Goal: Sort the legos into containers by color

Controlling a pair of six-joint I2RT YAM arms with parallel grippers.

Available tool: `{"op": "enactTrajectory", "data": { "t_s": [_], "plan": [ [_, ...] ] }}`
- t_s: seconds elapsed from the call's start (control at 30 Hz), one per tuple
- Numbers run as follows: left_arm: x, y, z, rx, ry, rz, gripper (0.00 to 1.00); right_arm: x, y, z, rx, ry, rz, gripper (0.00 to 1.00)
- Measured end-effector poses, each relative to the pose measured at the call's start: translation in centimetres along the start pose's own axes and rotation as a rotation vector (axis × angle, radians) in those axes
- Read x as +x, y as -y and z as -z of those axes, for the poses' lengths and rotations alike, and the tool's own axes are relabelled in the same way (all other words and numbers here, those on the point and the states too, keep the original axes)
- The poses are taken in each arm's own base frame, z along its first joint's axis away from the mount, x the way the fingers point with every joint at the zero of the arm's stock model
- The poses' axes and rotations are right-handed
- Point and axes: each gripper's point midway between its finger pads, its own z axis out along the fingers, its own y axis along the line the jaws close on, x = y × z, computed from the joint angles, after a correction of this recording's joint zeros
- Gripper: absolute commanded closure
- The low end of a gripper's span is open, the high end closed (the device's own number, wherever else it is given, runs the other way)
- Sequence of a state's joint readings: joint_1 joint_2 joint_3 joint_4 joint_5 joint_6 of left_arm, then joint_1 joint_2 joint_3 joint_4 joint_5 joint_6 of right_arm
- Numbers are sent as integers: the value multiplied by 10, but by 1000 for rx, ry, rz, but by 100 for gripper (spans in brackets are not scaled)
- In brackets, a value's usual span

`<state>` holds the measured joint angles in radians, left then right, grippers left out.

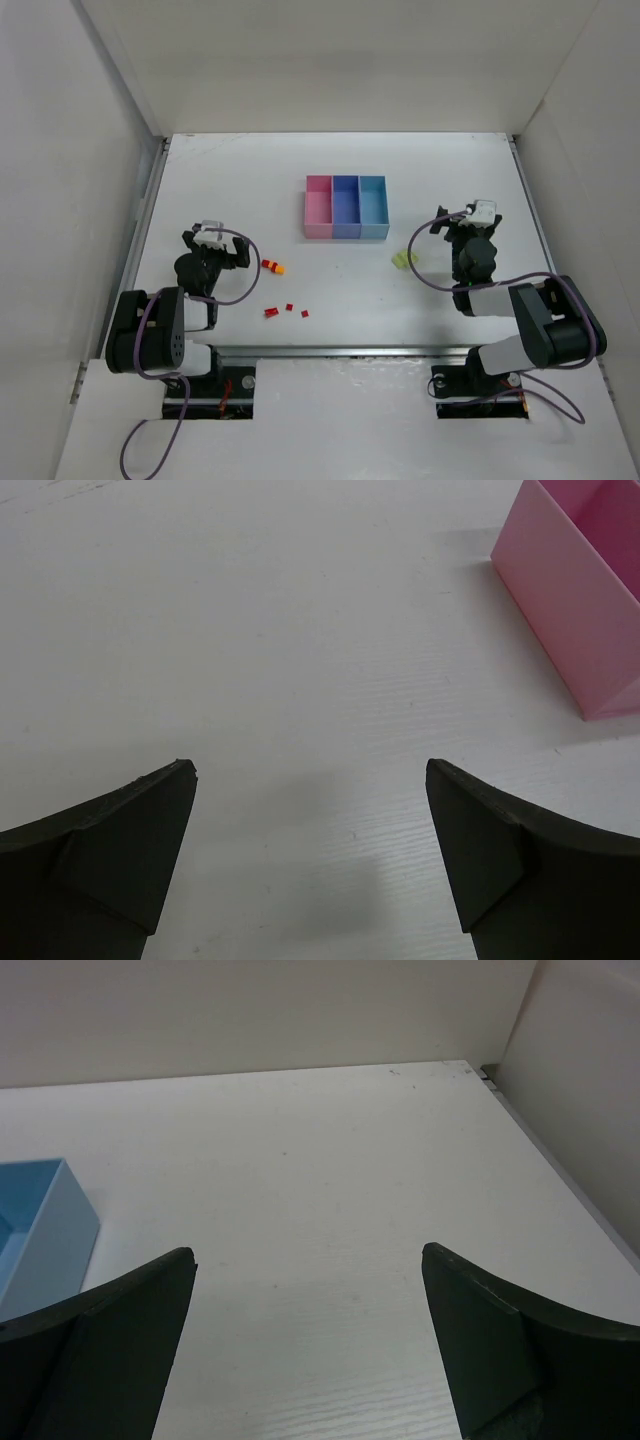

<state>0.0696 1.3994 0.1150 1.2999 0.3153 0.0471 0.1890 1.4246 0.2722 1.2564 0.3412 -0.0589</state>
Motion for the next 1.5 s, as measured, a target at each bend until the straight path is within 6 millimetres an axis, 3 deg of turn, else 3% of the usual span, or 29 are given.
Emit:
{"op": "enactTrajectory", "data": {
  "t_s": [0.3, 0.37, 0.43, 0.53, 0.6, 0.7, 0.8, 0.87, 0.97, 1.07, 1.17, 1.27, 1.37, 1.5],
  "plan": [
    [0, 0, 0, 0, 0, 0, 1, -1, 7, 0, 43, -10, -13, 0],
    [0, 0, 0, 2, 0, 2, 1, -8, 8, -8, 67, -37, -9, 0],
    [-1, 0, 0, -3, 3, 8, 1, -28, 8, -23, 93, -59, -6, 0],
    [-15, 0, -2, -1, 32, 9, 1, -96, 1, -49, 95, 17, -28, 0],
    [-47, -3, -22, 13, 51, -9, 1, -153, -3, -57, 74, 109, -37, 0],
    [-134, -10, -63, 0, 111, -98, 1, -221, -6, -58, 59, 205, -14, 0],
    [-228, -12, -81, -69, 192, -284, 1, -263, -12, -65, 82, 223, 34, 0],
    [-269, -12, -89, -130, 180, -429, 1, -279, -20, -70, 122, 211, 116, 0],
    [-296, -15, -107, -202, 56, -585, 1, -281, -37, -81, 191, 147, 213, 0],
    [-314, -26, -133, -260, -77, -632, 1, -269, -58, -98, 182, 51, 243, 0],
    [-307, -23, -146, -209, -198, -628, 1, -254, -74, -107, 40, -56, 237, 0],
    [-288, 0, -142, -73, -274, -542, 1, -254, -81, -114, -111, -145, 135, 0],
    [-283, 31, -131, 73, -277, -438, 1, -238, -69, -108, -201, -256, 54, 0],
    [-289, 69, -104, 247, -228, -386, 1, -177, -69, -71, -288, -487, 14, 0]
  ]
}}
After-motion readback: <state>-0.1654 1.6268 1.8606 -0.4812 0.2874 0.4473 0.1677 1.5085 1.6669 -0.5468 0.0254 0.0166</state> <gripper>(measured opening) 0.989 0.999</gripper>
